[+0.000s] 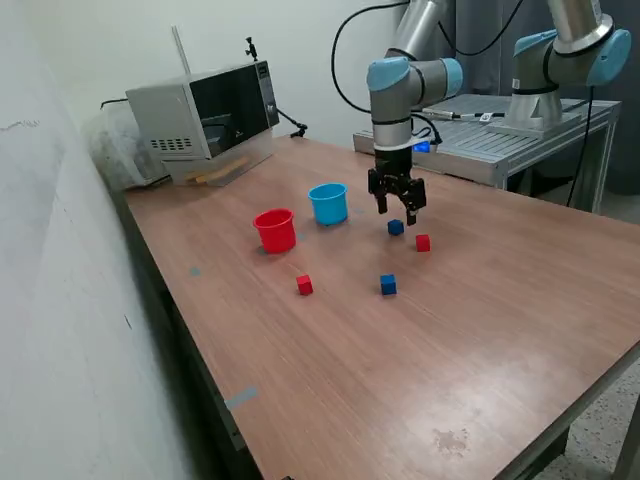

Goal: Place red objects in the red bin, and blue objects in the blue bin.

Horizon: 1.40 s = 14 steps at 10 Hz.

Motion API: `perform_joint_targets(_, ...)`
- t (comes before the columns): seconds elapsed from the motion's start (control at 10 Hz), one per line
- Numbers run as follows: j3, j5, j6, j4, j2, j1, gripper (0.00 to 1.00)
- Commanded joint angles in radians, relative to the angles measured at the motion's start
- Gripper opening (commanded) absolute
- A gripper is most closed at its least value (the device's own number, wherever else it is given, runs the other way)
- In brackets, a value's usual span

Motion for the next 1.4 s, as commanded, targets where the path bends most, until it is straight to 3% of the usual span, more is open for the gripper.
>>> perform_joint_targets(0.0, -0.005, -0.03, -0.001, -0.019, 0.008, -0.002, 0.0)
perform_joint_targets(0.8, -0.001, -0.034, -0.002, -0.014, 0.008, -0.002, 0.0)
perform_joint_targets(1.3, -0.013, -0.089, -0.004, 0.001, -0.088, 0.002, 0.0)
